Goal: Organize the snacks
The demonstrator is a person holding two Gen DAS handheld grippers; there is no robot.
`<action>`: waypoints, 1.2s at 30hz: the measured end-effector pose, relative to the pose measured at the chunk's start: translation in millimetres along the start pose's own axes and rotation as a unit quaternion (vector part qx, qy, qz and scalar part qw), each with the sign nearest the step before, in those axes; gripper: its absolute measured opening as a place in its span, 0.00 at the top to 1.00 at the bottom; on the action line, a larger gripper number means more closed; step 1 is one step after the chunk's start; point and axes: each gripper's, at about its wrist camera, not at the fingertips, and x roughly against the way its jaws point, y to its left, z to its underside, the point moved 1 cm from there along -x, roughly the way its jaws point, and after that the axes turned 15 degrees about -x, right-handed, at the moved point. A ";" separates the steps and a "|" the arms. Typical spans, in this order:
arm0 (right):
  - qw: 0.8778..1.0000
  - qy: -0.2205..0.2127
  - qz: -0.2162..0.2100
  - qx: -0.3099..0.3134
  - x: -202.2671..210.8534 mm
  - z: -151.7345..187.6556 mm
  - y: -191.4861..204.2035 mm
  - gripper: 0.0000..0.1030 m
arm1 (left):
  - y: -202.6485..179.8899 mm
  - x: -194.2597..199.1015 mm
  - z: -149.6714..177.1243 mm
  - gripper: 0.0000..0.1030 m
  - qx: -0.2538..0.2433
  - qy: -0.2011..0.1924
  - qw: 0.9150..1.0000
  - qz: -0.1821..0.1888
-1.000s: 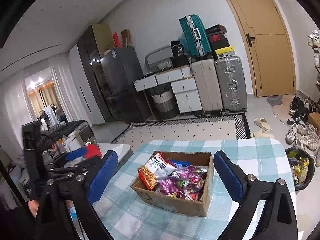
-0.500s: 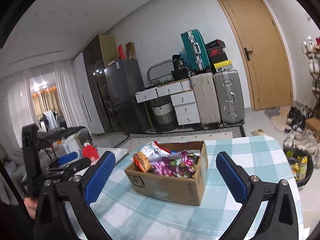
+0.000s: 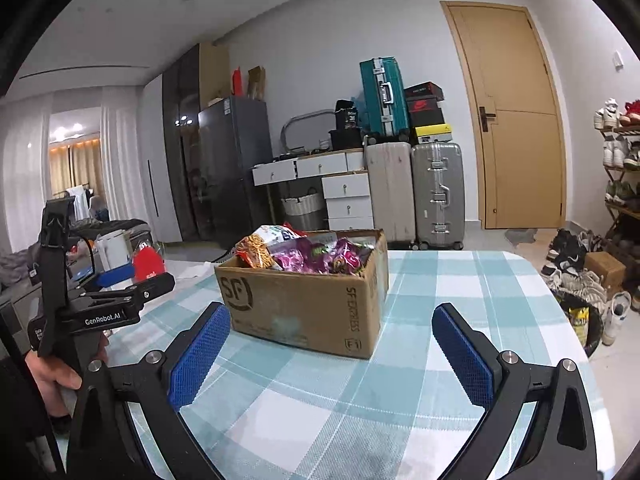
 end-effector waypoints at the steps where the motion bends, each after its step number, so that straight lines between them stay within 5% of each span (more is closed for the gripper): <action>1: 1.000 -0.001 -0.001 -0.005 -0.3 2.0 -1.4 0.00 | -1.1 -1.3 3.0 0.00 0.001 -0.004 1.000 0.000; 36: 1.000 -0.021 0.011 0.003 3.1 10.6 -1.7 0.00 | -8.1 -11.9 26.0 0.00 -0.005 -0.003 1.000 -0.007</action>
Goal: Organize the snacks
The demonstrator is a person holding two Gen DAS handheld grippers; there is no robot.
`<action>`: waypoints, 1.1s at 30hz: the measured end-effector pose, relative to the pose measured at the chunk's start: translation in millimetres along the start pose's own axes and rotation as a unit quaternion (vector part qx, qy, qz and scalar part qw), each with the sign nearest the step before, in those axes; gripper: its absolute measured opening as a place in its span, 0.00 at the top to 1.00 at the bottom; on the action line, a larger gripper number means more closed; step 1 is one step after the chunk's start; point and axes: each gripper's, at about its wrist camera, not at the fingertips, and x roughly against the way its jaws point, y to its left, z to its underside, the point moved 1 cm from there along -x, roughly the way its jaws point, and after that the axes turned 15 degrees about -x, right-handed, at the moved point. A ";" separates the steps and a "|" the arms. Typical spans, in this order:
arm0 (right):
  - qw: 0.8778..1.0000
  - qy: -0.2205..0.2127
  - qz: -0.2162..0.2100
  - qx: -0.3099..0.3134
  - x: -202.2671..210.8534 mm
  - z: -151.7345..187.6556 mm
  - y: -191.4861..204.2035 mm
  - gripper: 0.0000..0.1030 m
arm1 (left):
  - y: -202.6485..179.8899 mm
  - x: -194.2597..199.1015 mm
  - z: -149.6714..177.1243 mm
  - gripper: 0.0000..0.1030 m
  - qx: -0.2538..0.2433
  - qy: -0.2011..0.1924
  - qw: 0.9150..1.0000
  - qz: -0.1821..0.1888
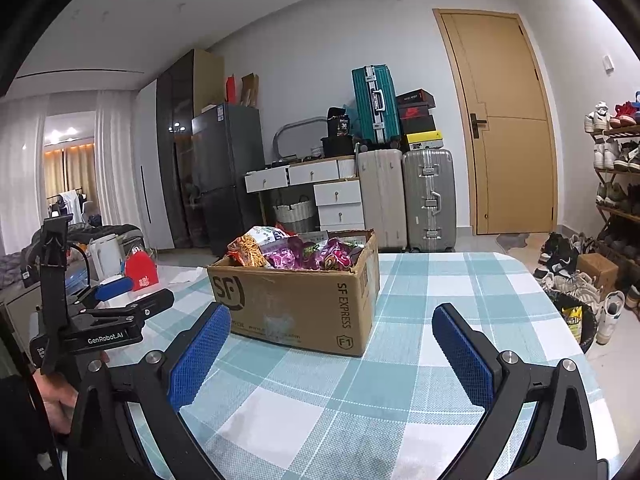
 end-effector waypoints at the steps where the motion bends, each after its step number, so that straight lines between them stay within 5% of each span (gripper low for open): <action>1: 1.000 0.000 0.000 -0.001 0.0 -0.5 -0.2 0.00 | 1.2 -0.6 0.7 0.00 0.003 0.000 1.000 0.000; 33: 1.000 -0.003 0.010 0.000 1.6 -1.3 1.2 0.00 | -6.5 -2.7 4.2 0.00 -0.013 0.001 1.000 -0.001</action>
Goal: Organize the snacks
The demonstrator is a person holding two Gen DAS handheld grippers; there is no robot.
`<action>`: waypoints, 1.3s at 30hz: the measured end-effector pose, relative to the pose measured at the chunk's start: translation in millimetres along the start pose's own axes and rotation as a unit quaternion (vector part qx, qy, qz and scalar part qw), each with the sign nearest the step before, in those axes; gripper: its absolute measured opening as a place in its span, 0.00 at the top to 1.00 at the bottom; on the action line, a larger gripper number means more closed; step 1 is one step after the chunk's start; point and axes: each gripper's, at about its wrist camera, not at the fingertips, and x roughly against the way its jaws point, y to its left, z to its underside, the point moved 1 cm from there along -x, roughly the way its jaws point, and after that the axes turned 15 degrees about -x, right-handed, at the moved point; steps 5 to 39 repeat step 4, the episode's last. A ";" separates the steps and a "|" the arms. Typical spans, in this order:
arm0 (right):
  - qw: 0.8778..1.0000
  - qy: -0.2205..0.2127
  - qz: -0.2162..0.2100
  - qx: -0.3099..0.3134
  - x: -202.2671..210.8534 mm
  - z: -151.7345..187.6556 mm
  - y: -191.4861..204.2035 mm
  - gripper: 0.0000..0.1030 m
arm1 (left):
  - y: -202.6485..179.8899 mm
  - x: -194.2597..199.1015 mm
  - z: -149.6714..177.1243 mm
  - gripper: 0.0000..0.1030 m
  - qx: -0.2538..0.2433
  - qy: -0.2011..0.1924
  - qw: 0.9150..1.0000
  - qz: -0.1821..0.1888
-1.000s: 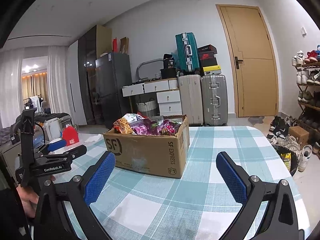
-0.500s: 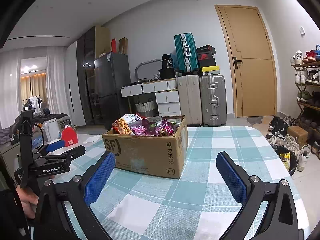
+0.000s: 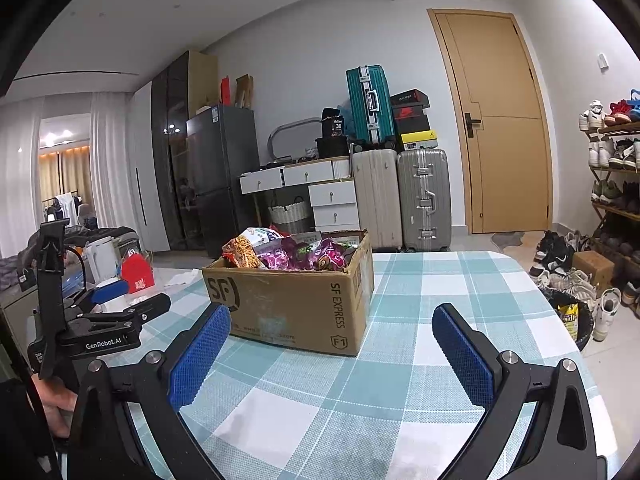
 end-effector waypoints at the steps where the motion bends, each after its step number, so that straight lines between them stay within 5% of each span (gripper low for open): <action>1: 1.000 0.000 0.000 -0.001 0.6 -0.2 -0.6 0.00 | 0.5 0.3 0.3 0.00 0.001 -0.002 1.000 0.002; 39: 1.000 0.000 -0.001 -0.001 0.8 -0.1 -0.5 0.00 | 3.2 -0.3 1.0 0.00 0.007 -0.002 1.000 0.004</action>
